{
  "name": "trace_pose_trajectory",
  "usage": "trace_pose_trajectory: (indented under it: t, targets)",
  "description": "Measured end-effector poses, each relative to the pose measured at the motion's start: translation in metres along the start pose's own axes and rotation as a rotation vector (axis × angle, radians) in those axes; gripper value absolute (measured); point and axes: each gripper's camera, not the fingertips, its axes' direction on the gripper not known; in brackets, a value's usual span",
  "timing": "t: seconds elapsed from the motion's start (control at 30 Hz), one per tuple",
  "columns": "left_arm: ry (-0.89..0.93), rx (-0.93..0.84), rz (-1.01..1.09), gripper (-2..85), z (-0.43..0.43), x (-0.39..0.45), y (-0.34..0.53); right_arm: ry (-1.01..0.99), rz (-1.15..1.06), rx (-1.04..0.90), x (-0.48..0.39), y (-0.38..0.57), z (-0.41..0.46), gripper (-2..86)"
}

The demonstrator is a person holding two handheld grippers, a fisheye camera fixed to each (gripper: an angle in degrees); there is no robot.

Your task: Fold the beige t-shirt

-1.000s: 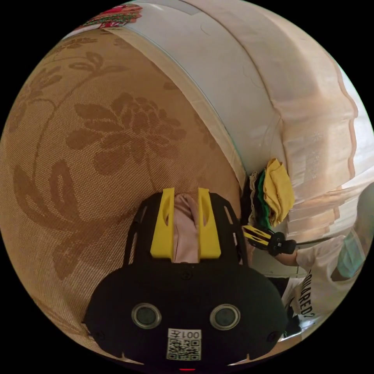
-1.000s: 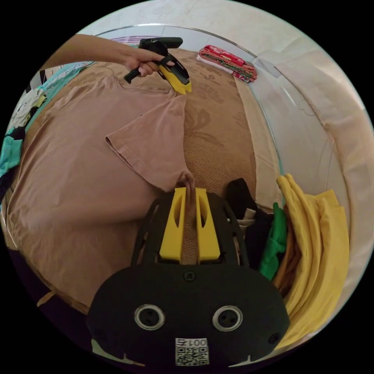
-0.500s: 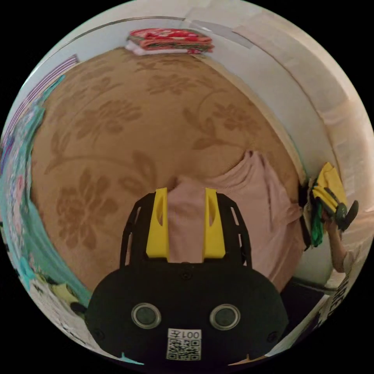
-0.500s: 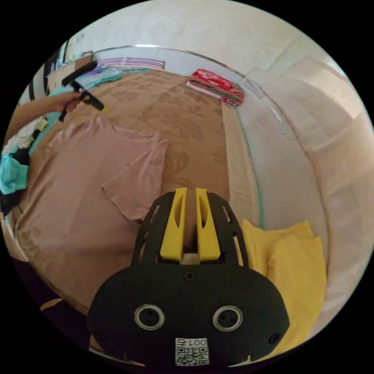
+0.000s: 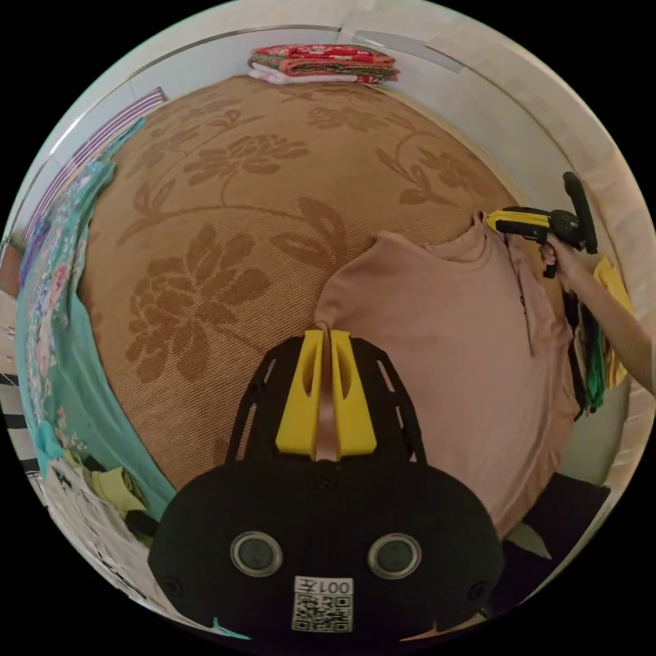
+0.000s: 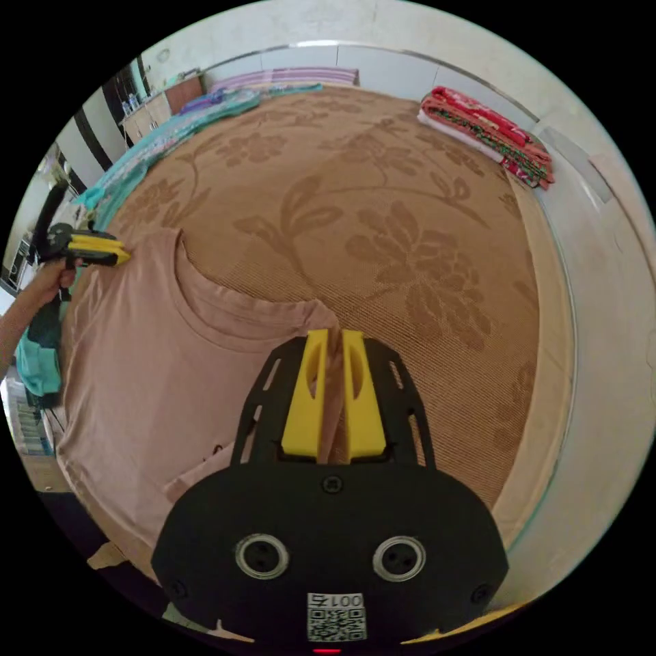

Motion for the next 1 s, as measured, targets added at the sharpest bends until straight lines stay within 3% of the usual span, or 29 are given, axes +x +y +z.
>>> trace_pose_trajectory:
  t: [0.23, 0.4, 0.5, 0.6, 0.73, 1.0]
  targets:
    - [-0.058, 0.027, -0.034, -0.4, 0.012, -0.049, 0.041, 0.01, -0.08, 0.015, -0.009, -0.07, -0.01, 2.2]
    - [0.022, 0.024, -0.063, 4.1, 0.039, -0.078, 0.073, -0.068, -0.066, -0.007, -0.001, -0.099, -0.032, 2.7]
    - [-0.011, 0.029, -0.094, 4.7, 0.043, -0.085, 0.098, 0.025, -0.024, 0.096, -0.004, -0.078, -0.09, 3.3]
    - [-0.046, 0.055, -0.168, 4.9, 0.04, -0.093, 0.136, 0.062, 0.042, 0.079, -0.018, -0.033, -0.142, 3.7]
    - [-0.074, 0.066, -0.255, 5.3, 0.032, -0.1, 0.191, 0.133, 0.04, -0.144, -0.078, 0.031, -0.179, 4.1]
    - [0.04, -0.056, -0.362, 4.2, 0.06, -0.087, 0.307, 0.144, 0.054, -0.457, -0.176, 0.076, -0.162, 1.3]
